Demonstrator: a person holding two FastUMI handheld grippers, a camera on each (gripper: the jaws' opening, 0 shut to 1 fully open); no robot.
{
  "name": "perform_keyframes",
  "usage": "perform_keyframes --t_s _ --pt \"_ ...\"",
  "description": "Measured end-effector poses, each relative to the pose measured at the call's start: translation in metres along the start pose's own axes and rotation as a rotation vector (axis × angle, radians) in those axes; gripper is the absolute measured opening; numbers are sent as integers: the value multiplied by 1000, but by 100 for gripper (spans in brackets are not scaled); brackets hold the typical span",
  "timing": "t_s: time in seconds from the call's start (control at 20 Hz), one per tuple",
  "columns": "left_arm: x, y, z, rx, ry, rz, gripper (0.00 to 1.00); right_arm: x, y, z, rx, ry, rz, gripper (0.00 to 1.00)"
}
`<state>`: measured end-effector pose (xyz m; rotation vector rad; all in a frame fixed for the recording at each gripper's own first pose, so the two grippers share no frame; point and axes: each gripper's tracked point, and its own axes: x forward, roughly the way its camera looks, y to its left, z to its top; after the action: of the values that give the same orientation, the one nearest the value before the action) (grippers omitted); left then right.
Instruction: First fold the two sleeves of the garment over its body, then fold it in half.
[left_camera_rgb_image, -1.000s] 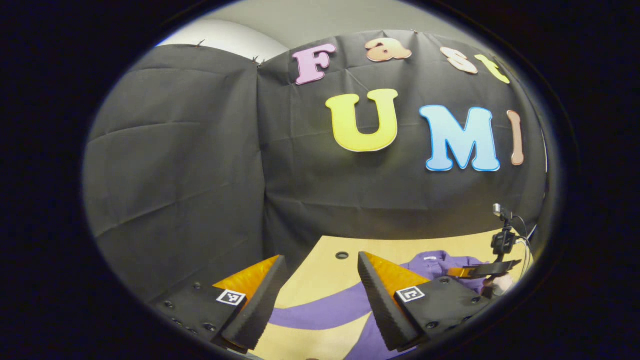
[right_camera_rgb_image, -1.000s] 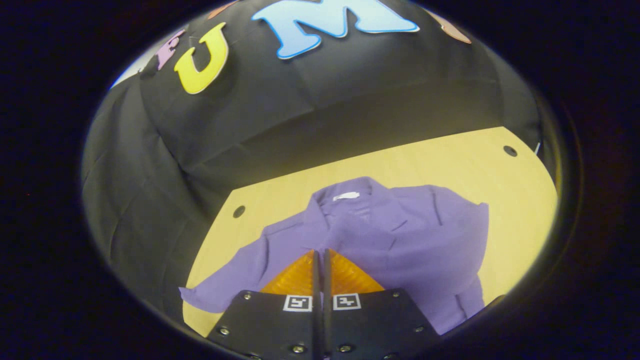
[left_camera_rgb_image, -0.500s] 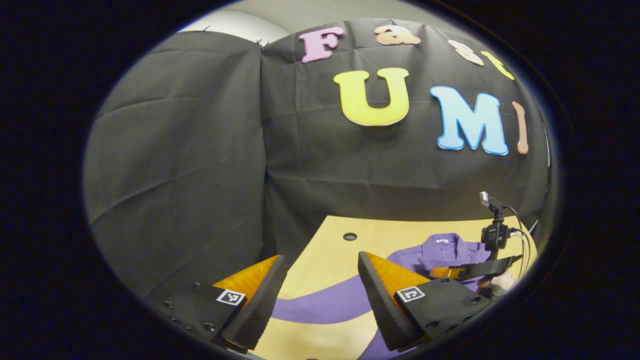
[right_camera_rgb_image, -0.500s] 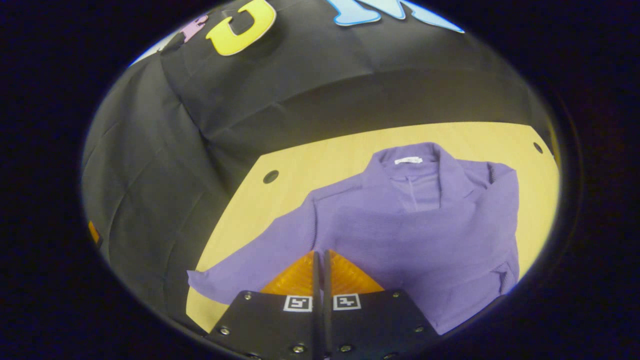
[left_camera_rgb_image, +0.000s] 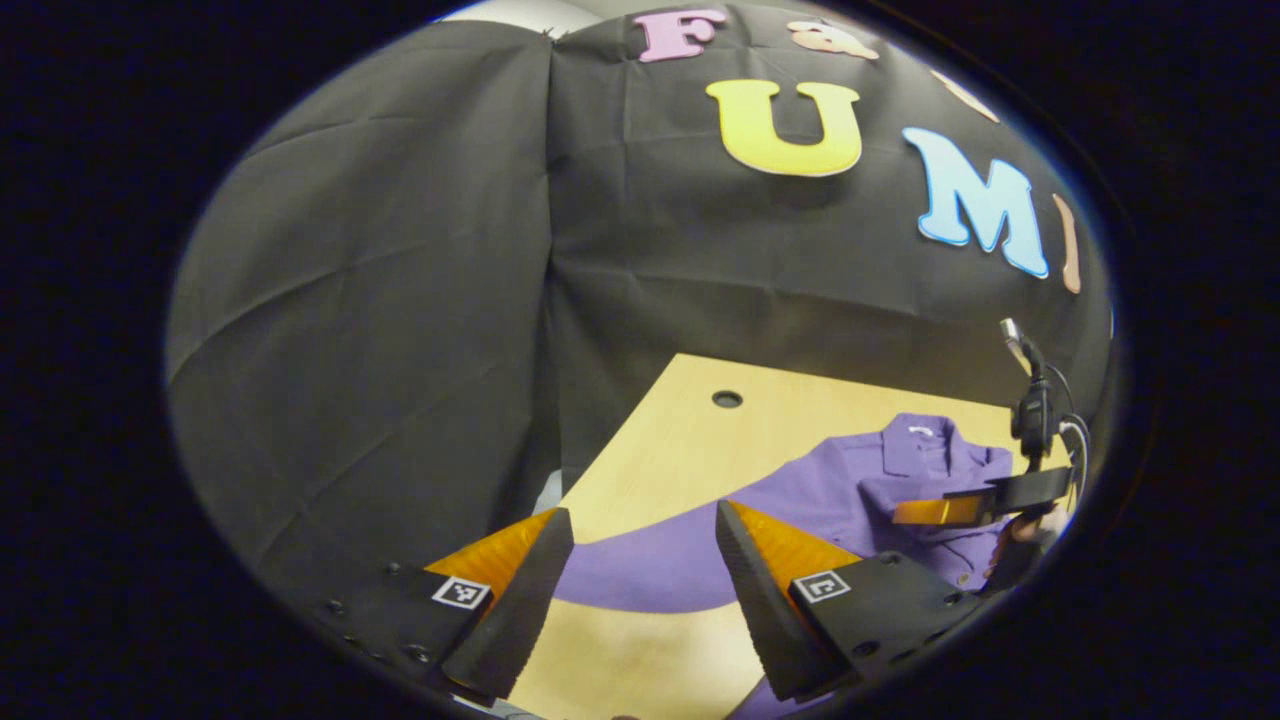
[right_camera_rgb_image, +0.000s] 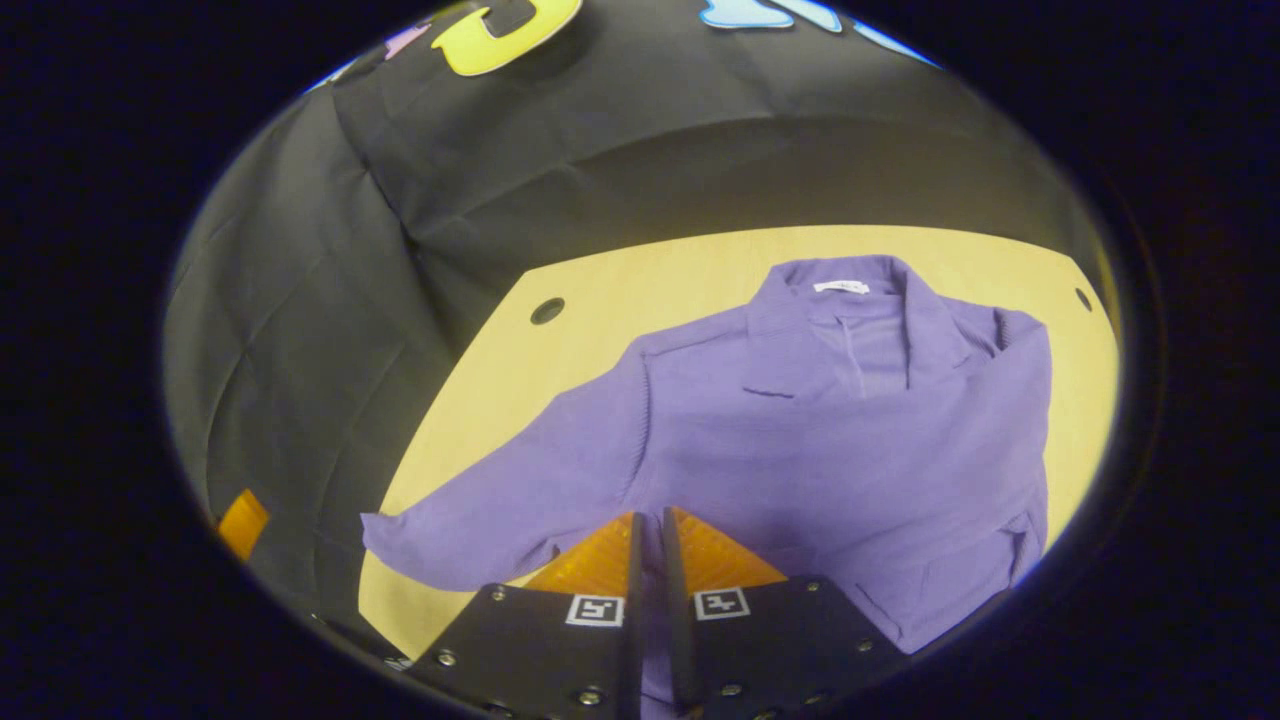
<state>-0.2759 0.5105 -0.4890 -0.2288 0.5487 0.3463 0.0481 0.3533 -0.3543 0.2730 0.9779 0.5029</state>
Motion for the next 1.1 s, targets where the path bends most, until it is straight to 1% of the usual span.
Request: perform_keyframes --t_s 0.05,0.1,0.2,0.25,0.3,0.35,0.55,0.9,1.1 --pt "5 3 -9 -3 24 2 95 0 0 -1 0 -1 5 13" --pt "8 6 -18 -8 44 5 96 -2 6 0 6 4 24 27" --pt "21 12 -33 -13 76 10 96 -7 13 -1 4 5 31 31" --pt "26 15 -40 -16 94 14 96 -9 12 -2 -2 2 24 47" --pt "31 18 -46 -19 110 19 96 -11 12 0 -5 2 24 51" --pt "37 20 -51 -23 124 23 96 -10 13 -2 -7 1 26 64" --pt "57 33 -77 -33 175 37 96 -20 12 2 -22 -13 20 65" --pt "95 42 -123 -11 264 50 96 -40 0 5 -73 -27 -12 65" --pt "102 47 -145 -5 307 64 96 -48 -13 6 -57 -33 -29 66"
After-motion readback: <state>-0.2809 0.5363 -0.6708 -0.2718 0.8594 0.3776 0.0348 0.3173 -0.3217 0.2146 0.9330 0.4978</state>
